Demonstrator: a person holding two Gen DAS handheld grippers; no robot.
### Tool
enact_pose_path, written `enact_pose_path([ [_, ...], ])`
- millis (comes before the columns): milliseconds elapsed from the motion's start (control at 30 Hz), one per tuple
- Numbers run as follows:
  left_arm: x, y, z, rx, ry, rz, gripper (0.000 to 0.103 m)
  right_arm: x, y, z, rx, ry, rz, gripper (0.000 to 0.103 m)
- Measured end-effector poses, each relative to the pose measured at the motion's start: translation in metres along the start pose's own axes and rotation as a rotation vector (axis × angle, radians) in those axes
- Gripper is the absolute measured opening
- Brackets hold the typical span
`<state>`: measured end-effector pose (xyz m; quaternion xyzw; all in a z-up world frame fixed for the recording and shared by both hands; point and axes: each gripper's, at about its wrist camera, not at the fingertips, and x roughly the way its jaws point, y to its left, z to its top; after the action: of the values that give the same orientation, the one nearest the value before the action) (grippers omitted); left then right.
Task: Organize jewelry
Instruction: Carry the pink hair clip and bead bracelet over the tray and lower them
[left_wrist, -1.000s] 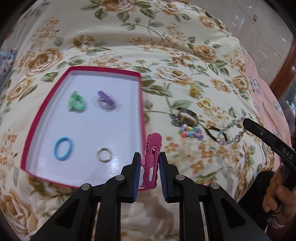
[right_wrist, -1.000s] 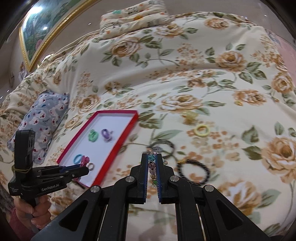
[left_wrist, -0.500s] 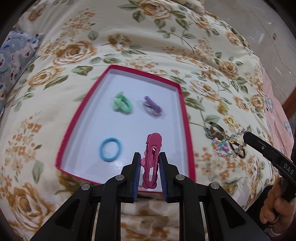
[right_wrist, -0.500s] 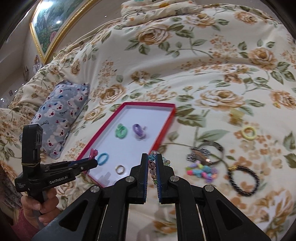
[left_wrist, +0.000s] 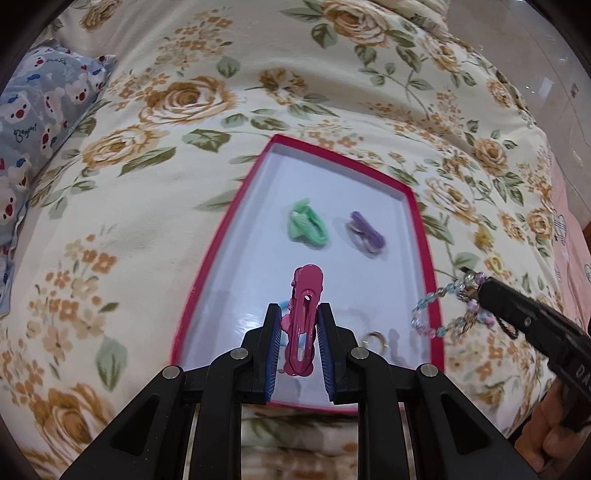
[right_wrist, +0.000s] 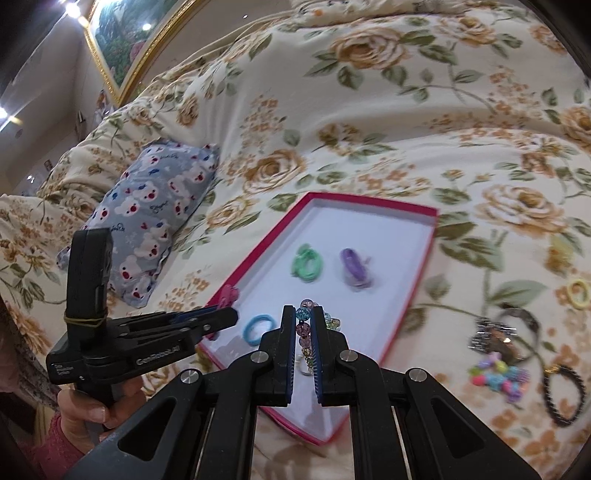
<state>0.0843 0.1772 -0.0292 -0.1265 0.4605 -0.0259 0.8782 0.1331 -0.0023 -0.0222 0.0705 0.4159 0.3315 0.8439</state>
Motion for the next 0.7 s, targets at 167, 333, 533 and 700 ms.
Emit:
enact_pose_path([
  [167,0.013,0.004,0.009,-0.001,0.017,0.033,0.018,0.023,0.009,0.000,-0.007,0.030,0.034,0.007],
  [333,0.025,0.005,0.013,0.003,0.030,0.050,0.018,0.042,0.001,-0.008,0.005,0.075,0.023,0.007],
  [533,0.043,0.007,0.015,0.005,0.060,0.067,0.018,0.053,-0.017,-0.019,0.030,0.120,-0.020,0.007],
  [700,0.054,0.006,0.015,0.017,0.078,0.094,0.019,0.056,-0.021,-0.021,0.027,0.137,-0.036,0.007],
])
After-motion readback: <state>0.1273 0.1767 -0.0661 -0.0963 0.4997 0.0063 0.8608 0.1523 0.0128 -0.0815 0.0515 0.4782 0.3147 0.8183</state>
